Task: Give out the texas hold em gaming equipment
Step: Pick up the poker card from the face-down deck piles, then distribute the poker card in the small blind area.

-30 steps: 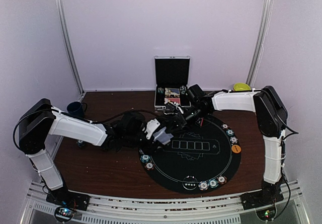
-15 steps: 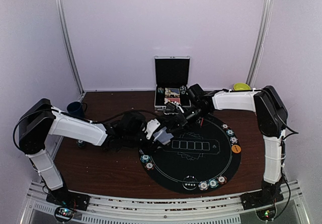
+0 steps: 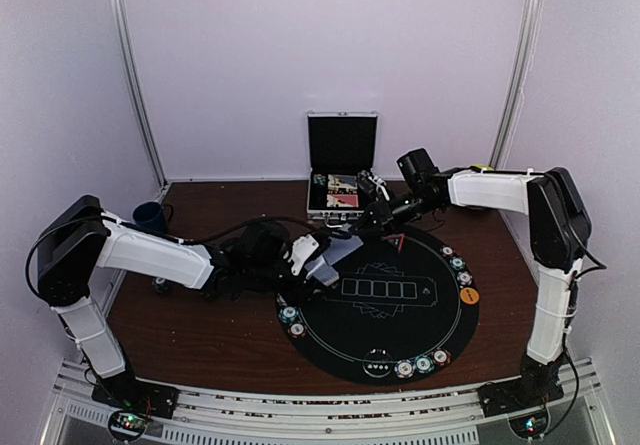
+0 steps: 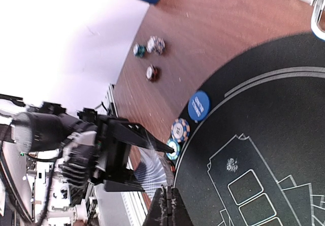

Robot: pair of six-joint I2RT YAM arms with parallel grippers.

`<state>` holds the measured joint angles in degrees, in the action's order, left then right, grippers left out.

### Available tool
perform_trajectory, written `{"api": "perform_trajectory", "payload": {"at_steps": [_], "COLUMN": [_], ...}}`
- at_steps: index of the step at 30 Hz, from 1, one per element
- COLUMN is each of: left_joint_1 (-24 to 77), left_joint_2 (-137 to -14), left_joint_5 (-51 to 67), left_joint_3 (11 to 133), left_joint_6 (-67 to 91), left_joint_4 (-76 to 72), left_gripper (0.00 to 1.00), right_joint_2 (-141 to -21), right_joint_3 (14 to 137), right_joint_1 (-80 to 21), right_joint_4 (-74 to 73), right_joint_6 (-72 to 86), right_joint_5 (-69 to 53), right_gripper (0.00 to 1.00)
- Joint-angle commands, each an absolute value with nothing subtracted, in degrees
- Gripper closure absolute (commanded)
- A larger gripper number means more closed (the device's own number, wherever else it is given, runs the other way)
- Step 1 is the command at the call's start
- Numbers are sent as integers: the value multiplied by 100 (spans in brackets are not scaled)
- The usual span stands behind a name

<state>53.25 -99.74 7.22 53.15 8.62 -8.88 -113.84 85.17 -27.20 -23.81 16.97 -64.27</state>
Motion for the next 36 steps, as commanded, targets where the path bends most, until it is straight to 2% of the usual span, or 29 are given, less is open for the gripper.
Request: {"api": "perform_trajectory", "payload": {"at_steps": [1,9,15,25,36], "left_joint_1": [5353,5355,5353,5353,5344], "left_joint_2": [-9882,-9604,-9374,-8706,-8432], "left_joint_5": [627,203,-174,-1333,-1482], "left_joint_3": [5501,5576,5408,4911,4523], "left_joint_6": [804,1119,1474,1964,1984], "left_joint_4": [-1017,-512,-263,214,154], "left_gripper": [46,47,47,46,46], "right_joint_2": [-10985,-10698,-10925,-11951,-12999], "right_joint_3": [8390,7877,7705,8193,9152], "right_joint_1": [-2574,-2320,-2366,-2881,-3295], "right_joint_4": [-1913,-947,-21,526,379], "right_joint_6": [1992,2728,3421,3866,4074], "right_joint_5": [-6422,-6050,-5507,-4671,-4205], "right_gripper": [100,100,100,100,100]}}
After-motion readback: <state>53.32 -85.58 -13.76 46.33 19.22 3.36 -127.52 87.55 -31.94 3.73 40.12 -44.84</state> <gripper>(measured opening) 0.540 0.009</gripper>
